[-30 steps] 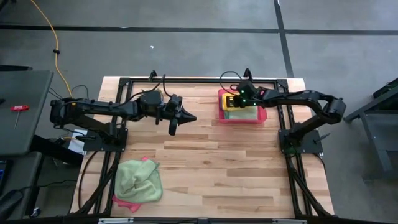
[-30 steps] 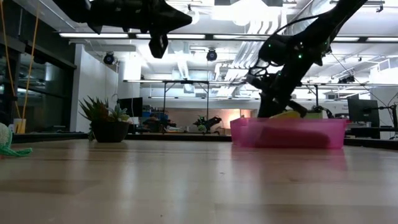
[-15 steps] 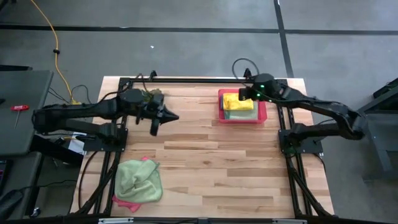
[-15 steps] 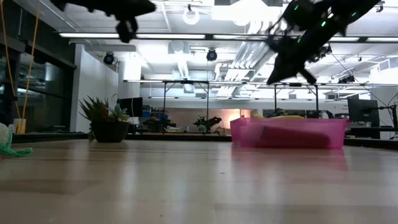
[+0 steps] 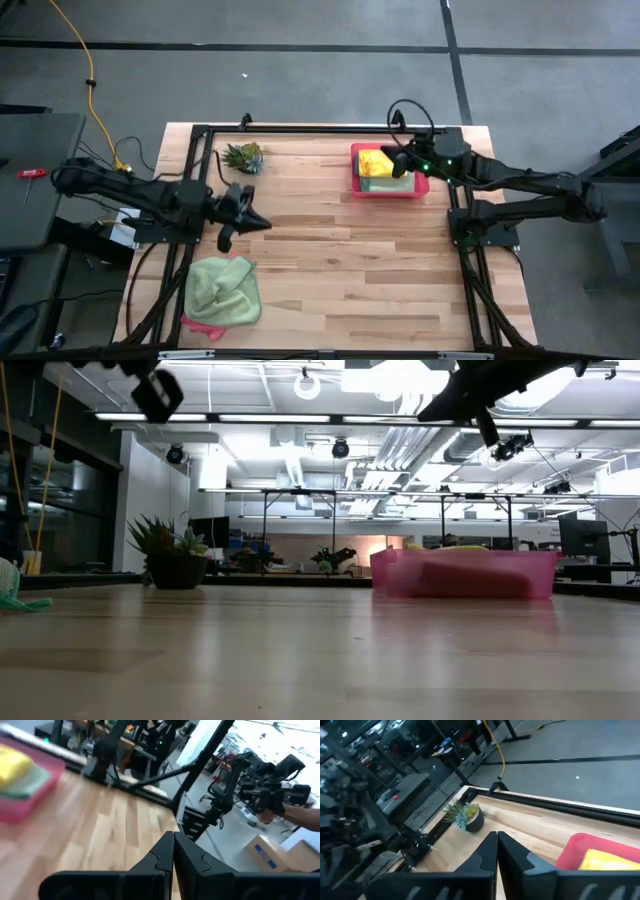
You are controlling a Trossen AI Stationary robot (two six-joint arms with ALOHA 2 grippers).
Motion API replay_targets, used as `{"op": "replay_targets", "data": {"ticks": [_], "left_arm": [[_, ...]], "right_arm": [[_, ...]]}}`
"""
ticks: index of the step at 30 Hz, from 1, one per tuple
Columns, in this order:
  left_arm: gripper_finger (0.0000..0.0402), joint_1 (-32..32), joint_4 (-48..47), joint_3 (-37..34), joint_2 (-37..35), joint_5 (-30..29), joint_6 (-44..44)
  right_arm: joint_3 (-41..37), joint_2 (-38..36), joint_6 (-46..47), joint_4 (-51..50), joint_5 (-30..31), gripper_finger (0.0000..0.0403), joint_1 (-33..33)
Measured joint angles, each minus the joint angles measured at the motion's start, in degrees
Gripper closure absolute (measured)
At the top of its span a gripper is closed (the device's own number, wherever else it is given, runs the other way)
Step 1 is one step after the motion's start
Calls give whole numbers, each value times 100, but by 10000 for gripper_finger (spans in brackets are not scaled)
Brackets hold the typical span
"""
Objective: Fold microfiber towels
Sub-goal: Fold the green microfiber cloth
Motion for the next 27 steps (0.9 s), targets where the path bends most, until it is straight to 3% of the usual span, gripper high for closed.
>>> {"op": "replay_targets", "data": {"ticks": [5, 12, 17, 23, 27], "left_arm": [[401, -356, 110, -572, 4, -325, -392], [401, -278, -317, -603, 4, -381, 300], [393, -47, -528, -601, 6, -346, 601], [334, 8, -972, -527, 97, -256, 682], [277, -57, -1792, 12, 512, -204, 871]], "right_arm": [[0, 184, -199, -20, 521, 378, 612], [0, 473, -238, 31, 1299, 280, 1001], [0, 607, -197, 73, 1484, 232, 1079], [0, 643, -210, 85, 1460, 219, 1079], [0, 643, -346, 73, 1455, 219, 1076]]}}
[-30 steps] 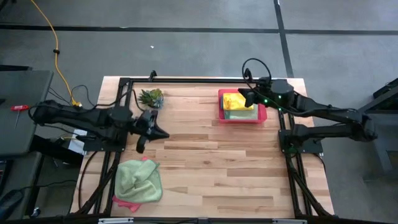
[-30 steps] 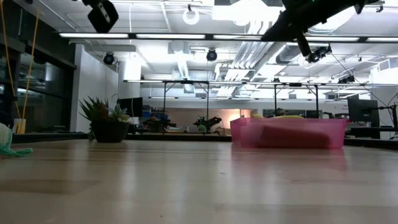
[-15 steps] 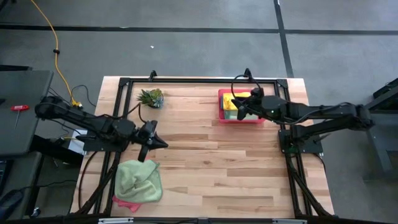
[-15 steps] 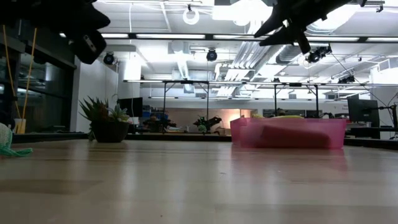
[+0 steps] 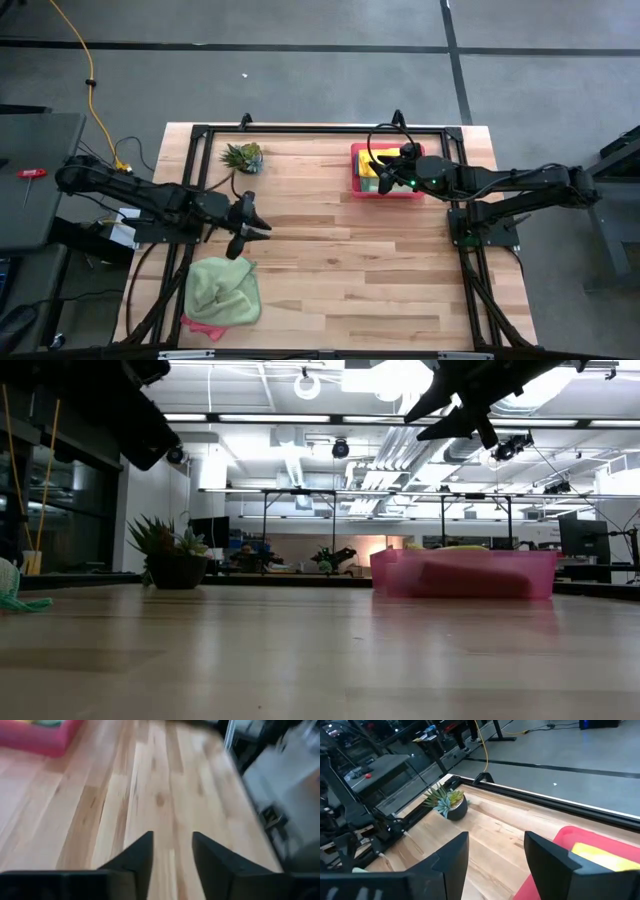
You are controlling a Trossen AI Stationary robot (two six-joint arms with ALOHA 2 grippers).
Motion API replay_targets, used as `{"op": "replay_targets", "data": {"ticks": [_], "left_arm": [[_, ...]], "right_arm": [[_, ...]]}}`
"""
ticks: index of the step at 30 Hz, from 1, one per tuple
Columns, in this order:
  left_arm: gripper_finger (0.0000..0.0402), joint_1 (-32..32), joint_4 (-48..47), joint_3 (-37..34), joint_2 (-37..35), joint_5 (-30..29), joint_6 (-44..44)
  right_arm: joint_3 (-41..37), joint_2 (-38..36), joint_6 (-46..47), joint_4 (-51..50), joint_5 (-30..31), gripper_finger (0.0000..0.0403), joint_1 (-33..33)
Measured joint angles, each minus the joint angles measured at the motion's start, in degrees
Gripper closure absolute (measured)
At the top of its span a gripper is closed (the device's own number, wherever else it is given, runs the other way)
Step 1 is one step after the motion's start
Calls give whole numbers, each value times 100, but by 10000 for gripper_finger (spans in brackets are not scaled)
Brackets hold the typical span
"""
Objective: Fold microfiber towels
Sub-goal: Fold the green microfiber cloth
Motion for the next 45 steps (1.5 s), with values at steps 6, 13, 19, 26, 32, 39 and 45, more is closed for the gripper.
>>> {"op": "replay_targets", "data": {"ticks": [6, 13, 19, 26, 32, 39, 45], "left_arm": [[208, -126, -1291, 1033, 1115, -2, 293], [189, -435, -2127, 1609, 2368, -24, -354], [195, -779, -2124, 1610, 3169, 90, -1874], [213, -1185, -2405, 1612, 3795, -53, -3087], [235, -1587, -2558, 1614, 3976, -302, -3143], [254, -2046, -2689, 1611, 4205, -498, -3167], [299, -2126, -2640, 1662, 4517, -683, -3263]], "right_arm": [[0, 0, -43, -3, -17, 219, 0], [0, 0, 126, -246, -28, 219, 0], [0, 0, -32, -424, 93, 219, 0], [0, 0, -150, -948, 47, 219, 0], [0, 0, -150, -1230, 141, 219, 0], [0, 0, -149, -1274, 345, 219, -2], [0, 0, -102, -1291, 343, 219, -2]]}}
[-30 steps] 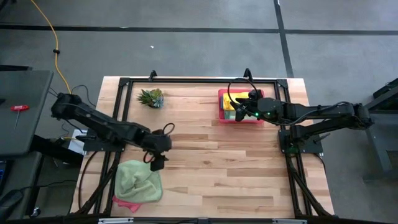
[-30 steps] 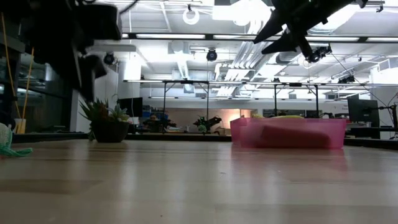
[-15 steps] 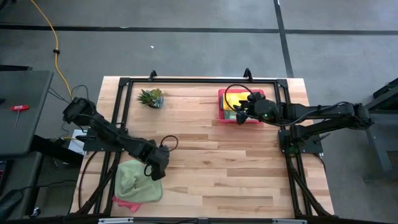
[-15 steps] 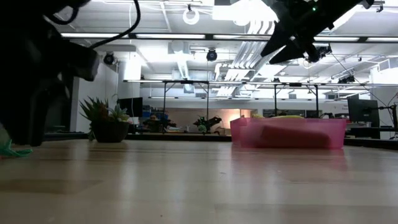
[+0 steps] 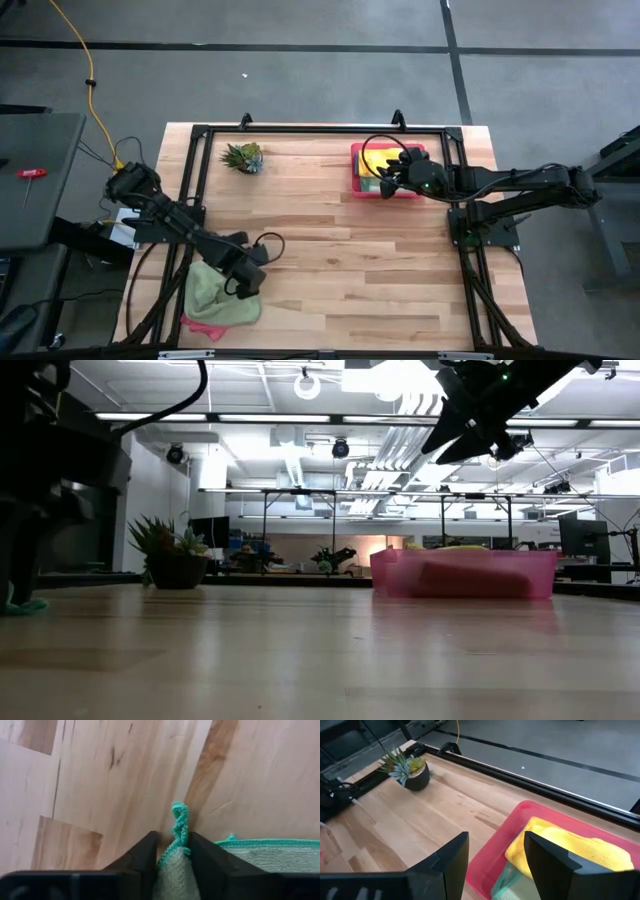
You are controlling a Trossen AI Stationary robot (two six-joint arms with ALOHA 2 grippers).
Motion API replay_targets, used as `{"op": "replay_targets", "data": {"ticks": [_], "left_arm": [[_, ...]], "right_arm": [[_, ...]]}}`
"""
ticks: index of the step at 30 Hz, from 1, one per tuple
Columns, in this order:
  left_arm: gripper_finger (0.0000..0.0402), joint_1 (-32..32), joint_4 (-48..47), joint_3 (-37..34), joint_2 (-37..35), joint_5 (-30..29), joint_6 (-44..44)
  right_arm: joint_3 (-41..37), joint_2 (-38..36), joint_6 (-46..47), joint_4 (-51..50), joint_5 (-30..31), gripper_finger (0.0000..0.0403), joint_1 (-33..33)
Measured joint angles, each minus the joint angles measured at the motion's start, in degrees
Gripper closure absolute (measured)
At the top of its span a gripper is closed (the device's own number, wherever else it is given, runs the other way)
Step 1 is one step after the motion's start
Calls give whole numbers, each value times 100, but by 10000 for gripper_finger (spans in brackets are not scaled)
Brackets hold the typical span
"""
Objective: Fold microfiber towels
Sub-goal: Fold the green microfiber cloth
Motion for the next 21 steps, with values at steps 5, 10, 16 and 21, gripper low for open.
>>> {"op": "replay_targets", "data": {"ticks": [5, 10, 16, 21], "left_arm": [[385, 99, -38, 63, -197, -436, -20], [397, 510, -206, 335, -911, -1267, 112], [400, 1408, -94, 936, -1850, -1948, 988], [400, 2252, 370, 1720, -2181, -1932, 2110]], "right_arm": [[0, 0, 212, -4, -4, 219, 0], [0, 0, 258, -4, -4, 219, 0], [0, 0, 256, 15, -77, 219, 0], [0, 0, 258, 29, -145, 219, 0]]}}
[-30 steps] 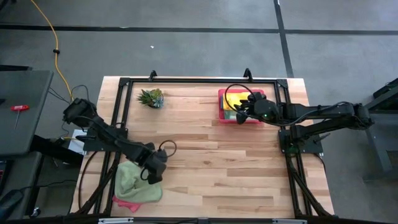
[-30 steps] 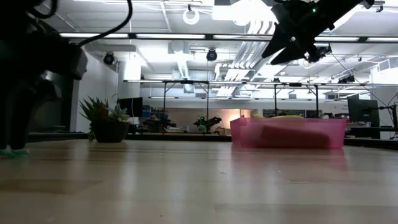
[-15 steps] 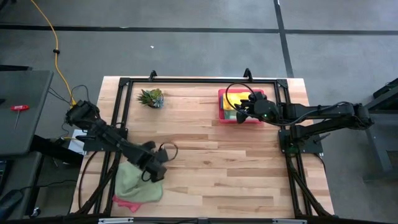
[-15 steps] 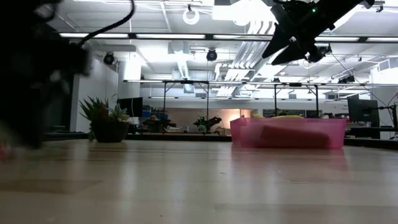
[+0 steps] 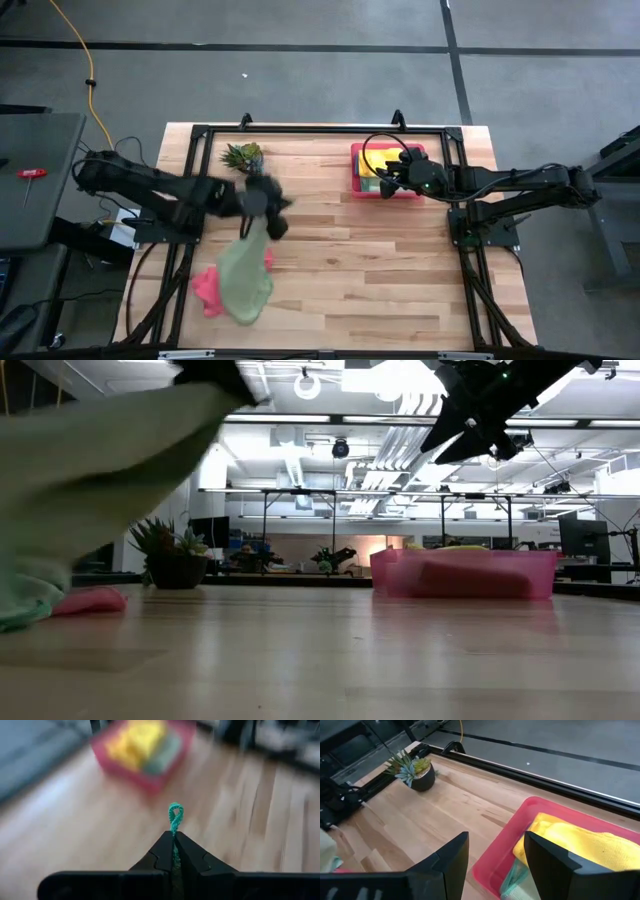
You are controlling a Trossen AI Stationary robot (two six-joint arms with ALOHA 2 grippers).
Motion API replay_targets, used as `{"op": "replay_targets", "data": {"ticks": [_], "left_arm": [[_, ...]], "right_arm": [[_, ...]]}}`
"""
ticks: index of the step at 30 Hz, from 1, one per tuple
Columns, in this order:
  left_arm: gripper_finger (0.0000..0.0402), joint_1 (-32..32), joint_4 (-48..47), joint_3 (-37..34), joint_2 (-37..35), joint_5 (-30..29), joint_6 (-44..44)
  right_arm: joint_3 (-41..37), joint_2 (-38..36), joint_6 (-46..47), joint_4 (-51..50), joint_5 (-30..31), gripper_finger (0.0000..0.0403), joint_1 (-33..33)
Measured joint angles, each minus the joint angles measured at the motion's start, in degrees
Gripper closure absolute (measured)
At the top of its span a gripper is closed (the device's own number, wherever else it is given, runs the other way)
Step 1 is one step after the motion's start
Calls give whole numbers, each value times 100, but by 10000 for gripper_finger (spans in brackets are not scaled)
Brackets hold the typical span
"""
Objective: Fold microfiber towels
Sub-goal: Fold the green microfiber cloth
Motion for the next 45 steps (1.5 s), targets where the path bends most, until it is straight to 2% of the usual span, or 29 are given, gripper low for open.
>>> {"op": "replay_targets", "data": {"ticks": [2, 5, 13, 18, 22, 25, 28, 31, 34, 37, 41, 45], "left_arm": [[401, 272, 308, 405, 11, 48, 481], [401, 585, 514, 1043, 33, 433, 1111], [401, 889, 717, 2706, 145, 1365, 2182], [401, 735, 567, 2865, 161, 1884, 2747], [401, 483, -8, 2874, 421, 1818, 3133], [402, 262, -557, 2841, 828, 1514, 3247], [402, 34, -770, 2481, 1193, 1509, 3182], [401, -260, -755, 1876, 1539, 2066, 2891], [401, -666, -739, 1152, 1725, 2457, 2329], [401, -1135, -600, 362, 1733, 2463, 1548], [401, -1784, 42, -499, 1663, 2002, 268], [401, -2193, 345, -866, 1665, 1339, -824]], "right_arm": [[0, 2, 0, 9, -11, 219, 0], [2, 13, 1, 18, -81, 219, 0], [7, 280, 2, 69, -412, 219, 0], [7, 632, 2, 417, -478, 219, 0], [7, 889, -66, 871, -658, 219, 0], [7, 986, -233, 1058, -776, 219, 0], [7, 975, -351, 1040, -774, 219, 0], [4, 901, -383, 987, -776, 219, 0], [4, 890, -393, 947, -790, 219, 0], [4, 891, -328, 1019, -912, 219, 0], [4, 903, -286, 1093, -1195, 219, 0], [4, 990, -298, 1462, -1532, 219, 0]]}}
